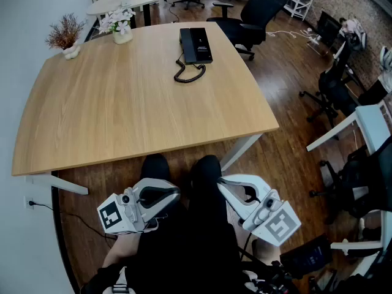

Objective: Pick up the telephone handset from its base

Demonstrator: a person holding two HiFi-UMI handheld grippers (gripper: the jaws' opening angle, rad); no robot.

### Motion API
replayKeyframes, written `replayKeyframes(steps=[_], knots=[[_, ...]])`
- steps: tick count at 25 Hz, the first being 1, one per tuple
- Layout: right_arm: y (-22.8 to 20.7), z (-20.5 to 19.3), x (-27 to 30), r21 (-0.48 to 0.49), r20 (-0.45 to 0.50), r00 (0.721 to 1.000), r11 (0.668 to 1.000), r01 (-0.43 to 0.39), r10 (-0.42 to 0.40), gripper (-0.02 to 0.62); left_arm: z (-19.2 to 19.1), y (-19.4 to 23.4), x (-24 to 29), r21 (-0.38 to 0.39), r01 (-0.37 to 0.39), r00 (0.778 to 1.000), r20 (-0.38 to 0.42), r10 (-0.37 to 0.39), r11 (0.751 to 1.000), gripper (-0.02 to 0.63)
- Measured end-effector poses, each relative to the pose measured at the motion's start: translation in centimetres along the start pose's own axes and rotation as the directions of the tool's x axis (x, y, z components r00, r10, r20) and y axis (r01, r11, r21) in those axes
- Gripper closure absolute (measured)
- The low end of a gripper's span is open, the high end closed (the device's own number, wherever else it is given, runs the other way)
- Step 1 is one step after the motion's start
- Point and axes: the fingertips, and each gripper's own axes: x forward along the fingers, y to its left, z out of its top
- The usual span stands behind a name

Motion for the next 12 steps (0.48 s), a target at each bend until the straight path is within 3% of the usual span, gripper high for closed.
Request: replayKeyframes(steps=[4,12], knots=[[-1.9,-1.3,1.0,0.081,-0.013,1.0,0.997,-0.011,0.012,0.592,0.8,2.8,1.1,0.012,0.039,0.998,-0.045,-0.038,0.999,0.603],[-7.4,-1.8,4.7,0.067,-0.035,0.999,0.997,-0.039,0.041,0.592,2.7,9.3,3.8,0.13,0.109,0.989,-0.115,-0.094,0.986,0.603]])
